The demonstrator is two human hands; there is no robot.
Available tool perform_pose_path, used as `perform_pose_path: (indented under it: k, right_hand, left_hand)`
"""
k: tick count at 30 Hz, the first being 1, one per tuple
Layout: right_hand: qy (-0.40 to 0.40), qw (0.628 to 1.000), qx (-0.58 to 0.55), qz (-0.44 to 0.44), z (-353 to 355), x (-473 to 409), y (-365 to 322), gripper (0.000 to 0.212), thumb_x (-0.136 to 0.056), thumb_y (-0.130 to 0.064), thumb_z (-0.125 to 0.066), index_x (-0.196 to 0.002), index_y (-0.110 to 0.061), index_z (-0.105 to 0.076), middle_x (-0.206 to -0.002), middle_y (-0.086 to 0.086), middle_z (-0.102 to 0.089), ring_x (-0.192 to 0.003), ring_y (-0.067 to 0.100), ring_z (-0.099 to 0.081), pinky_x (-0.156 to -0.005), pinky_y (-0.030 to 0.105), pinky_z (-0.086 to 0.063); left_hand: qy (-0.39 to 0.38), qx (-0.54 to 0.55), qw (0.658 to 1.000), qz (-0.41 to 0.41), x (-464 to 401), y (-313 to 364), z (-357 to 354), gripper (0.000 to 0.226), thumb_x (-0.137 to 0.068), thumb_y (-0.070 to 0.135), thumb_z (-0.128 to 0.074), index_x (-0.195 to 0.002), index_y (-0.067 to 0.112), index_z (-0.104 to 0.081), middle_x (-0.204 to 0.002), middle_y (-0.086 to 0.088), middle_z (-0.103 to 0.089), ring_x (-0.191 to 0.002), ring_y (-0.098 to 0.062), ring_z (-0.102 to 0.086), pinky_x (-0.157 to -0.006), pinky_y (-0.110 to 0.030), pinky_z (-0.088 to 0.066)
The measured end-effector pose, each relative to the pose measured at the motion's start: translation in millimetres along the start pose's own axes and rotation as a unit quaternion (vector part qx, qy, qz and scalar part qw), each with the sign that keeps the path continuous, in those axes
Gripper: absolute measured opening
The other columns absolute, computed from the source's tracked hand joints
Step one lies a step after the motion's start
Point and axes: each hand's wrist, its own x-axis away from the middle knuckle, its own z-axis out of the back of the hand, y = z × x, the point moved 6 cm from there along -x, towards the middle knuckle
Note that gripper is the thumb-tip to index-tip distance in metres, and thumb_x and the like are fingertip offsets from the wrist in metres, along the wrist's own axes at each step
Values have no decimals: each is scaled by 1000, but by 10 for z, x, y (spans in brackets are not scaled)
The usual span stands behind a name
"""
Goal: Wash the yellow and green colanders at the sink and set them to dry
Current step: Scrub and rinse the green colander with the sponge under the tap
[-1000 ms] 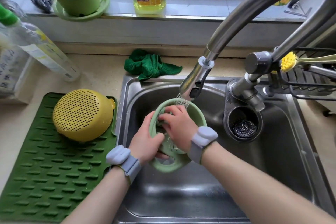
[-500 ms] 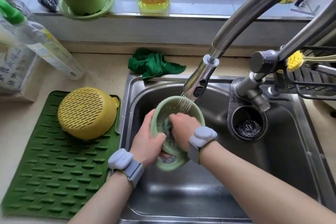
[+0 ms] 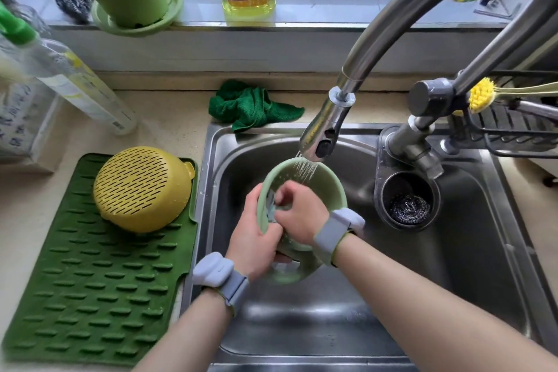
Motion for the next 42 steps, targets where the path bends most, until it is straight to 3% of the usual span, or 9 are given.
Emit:
perform_pose_path:
  k: [4, 8, 12, 16, 19, 21, 28, 32, 42]
  right_hand:
    - [89, 884, -436, -144, 68, -37, 31, 19, -84, 6, -52, -84, -12, -58, -85, 10, -59, -78, 23, -58, -74, 33, -53]
    - [-17, 965, -242, -98, -170, 94, 1, 21, -74, -18, -64, -94, -16, -68, -84, -2, -66, -76, 14, -61, -74, 27, -53]
    - [99, 905, -391, -139, 88, 9, 134, 14, -82, -5, -64, -93, -14, -66, -82, 4, -68, -70, 13, -66, -66, 26, -57]
    - [42, 988, 6, 148, -26, 105, -235, 15, -83, -10, -58, -92, -14, -69, -101, 5, -67, -95, 19, -62, -90, 25, -46]
    - [54, 813, 393, 427, -112, 119, -278, 25, -85, -13, -41, -88, -8, -66, -97, 11, -62, -93, 32, -57, -83, 40, -48]
    - [62, 757, 539, 366, 47, -17, -194, 33, -83, -19, -34, -80, -13, -66, -87, 7, -60, -87, 30, -56, -76, 38, -47]
    - [-103, 994, 14, -31, -163, 61, 167, 17, -83, -27, -57, -78, -18, -70, -65, -6, -63, -59, 10, -57, -60, 22, -46]
    - [54, 877, -458, -137, 17, 10, 104, 22, -86, 1, -56, -83, -14, -72, -73, 5, -71, -61, 15, -65, -56, 26, -54]
    - [69, 962, 82, 251, 158, 104, -340, 27, -91, -8, -52, -116, -7, -63, -119, 8, -57, -110, 23, -55, -102, 33, -40]
  left_hand:
    - [-37, 27, 999, 27, 24, 1, -45, 69, -86, 1, -51, -136, 47, -36, -109, 10, -63, -69, -10, -73, -57, -26, -60]
    - [-17, -23, 999, 28, -55, -36, 59, 71, -80, 13, -53, -138, 49, -35, -108, 11, -66, -77, -6, -68, -68, -23, -59]
    - [-55, 23, 997, 48, -13, -43, -32, 70, -85, -1, -49, -133, 49, -39, -106, 5, -63, -68, -20, -74, -54, -36, -61]
    - [-27, -7, 999, 21, -84, -19, 64, 68, -86, -1, -51, -132, 48, -40, -108, 6, -66, -66, -4, -71, -51, -18, -55]
    - [-43, 11, 998, 42, -102, -76, 133, 69, -86, -3, -49, -134, 46, -39, -113, -1, -61, -67, -6, -71, -54, -27, -58]
    - [-28, 11, 999, 30, -116, -70, 168, 70, -84, -1, -50, -137, 43, -39, -117, 2, -60, -77, -7, -71, -61, -34, -61]
    - [-17, -18, 999, 32, -57, -51, 31, 75, -80, 6, -53, -142, 43, -34, -120, 4, -62, -95, -18, -67, -81, -34, -57]
    - [-51, 30, 996, 64, -48, -91, -68, 72, -77, 13, -51, -135, 52, -34, -113, 5, -64, -80, -30, -74, -67, -47, -62]
    - [-97, -27, 988, 116, -100, 52, -31, 19, -86, 11, -49, -100, 3, -59, -90, -20, -71, -55, -39, -71, -60, -62, -57]
